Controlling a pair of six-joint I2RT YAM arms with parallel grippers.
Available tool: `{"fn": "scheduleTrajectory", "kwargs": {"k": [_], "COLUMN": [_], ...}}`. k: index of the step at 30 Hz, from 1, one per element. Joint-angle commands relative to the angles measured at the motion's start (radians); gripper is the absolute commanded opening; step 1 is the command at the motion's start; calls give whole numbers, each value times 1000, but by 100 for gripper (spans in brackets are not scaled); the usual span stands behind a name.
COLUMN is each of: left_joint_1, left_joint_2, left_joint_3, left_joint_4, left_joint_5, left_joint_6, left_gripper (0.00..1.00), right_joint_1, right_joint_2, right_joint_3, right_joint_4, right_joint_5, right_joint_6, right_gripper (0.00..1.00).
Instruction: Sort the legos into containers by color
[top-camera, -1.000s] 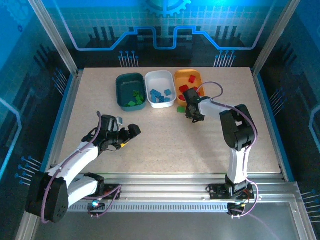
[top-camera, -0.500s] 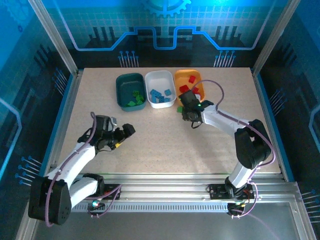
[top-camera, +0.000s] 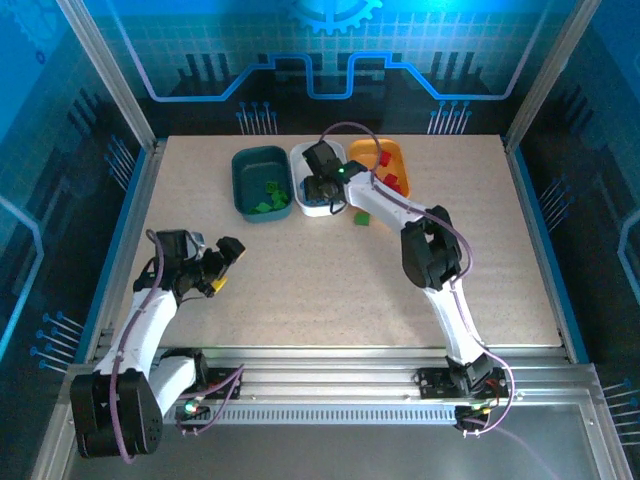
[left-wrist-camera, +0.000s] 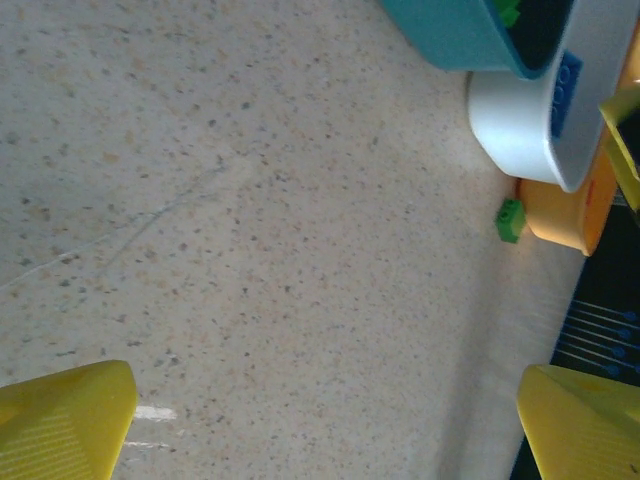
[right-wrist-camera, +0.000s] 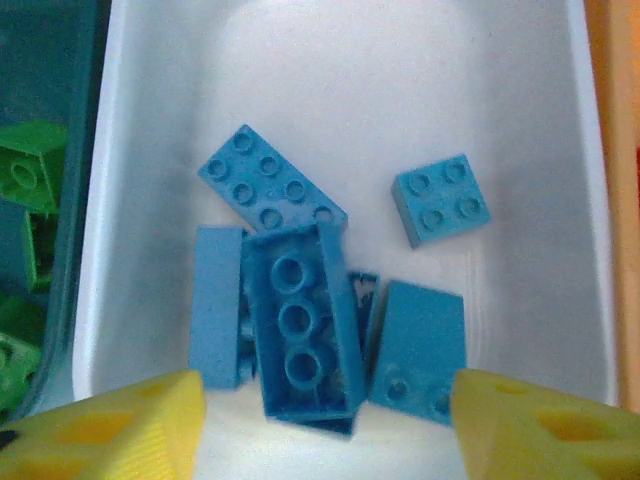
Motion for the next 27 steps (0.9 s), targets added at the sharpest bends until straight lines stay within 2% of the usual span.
{"fn": "scheduleTrajectory", "kwargs": {"k": [1, 4, 7, 9, 19, 27], "left_joint_1": [10, 10, 9, 9, 7, 7], "left_joint_2": [-27, -28, -29, -28, -36, -36], "left_joint_3": [-10, -16, -34, -49, -74, -68], "left_joint_4": [21, 28, 49, 66, 79, 80], "left_joint_5": [69, 72, 73, 79, 88, 88], "left_joint_6": [-14, -9, -15, -23, -28, -25], "left_gripper": [99, 99, 99, 99, 99, 99], "right_joint_1": [5, 10, 5, -2, -39, -71], "right_joint_2": [-54, -195, -286, -308, -234, -151], "right_joint_3": [-25, -238, -429, -502, -540, -494], "right_joint_4": [-76, -62, -33, -5, 18, 87], "right_joint_5": [62, 170, 207, 195, 173, 136], "right_joint_6": [-9, 129, 256, 277, 333, 313], "right_gripper": [75, 79, 81, 81, 81, 72]}}
